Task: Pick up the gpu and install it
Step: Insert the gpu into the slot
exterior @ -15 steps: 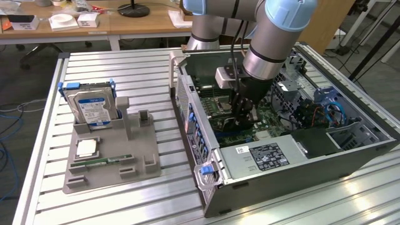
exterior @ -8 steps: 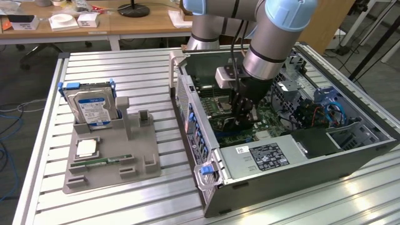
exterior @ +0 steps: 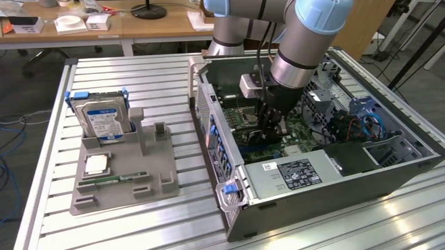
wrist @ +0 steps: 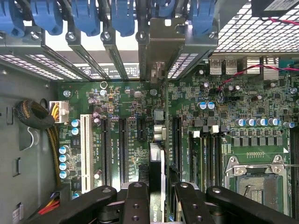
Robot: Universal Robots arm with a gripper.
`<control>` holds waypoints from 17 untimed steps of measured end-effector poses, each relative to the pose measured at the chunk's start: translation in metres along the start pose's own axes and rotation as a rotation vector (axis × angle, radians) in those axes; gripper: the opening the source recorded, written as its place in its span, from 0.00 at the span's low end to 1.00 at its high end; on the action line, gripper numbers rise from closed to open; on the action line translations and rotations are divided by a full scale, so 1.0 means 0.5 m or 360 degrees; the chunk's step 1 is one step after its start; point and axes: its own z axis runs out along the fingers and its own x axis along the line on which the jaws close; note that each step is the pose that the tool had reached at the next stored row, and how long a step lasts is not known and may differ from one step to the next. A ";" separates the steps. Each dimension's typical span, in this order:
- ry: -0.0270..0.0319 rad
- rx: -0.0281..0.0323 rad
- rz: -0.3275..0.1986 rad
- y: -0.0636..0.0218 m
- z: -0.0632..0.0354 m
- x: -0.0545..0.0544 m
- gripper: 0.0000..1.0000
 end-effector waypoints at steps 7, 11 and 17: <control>0.00000 0.00000 0.0000 0.000 0.000 0.000 0.26; 0.00008 0.00006 -0.0001 0.005 0.001 0.000 0.26; 0.00009 0.00005 0.0000 0.008 0.001 -0.002 0.26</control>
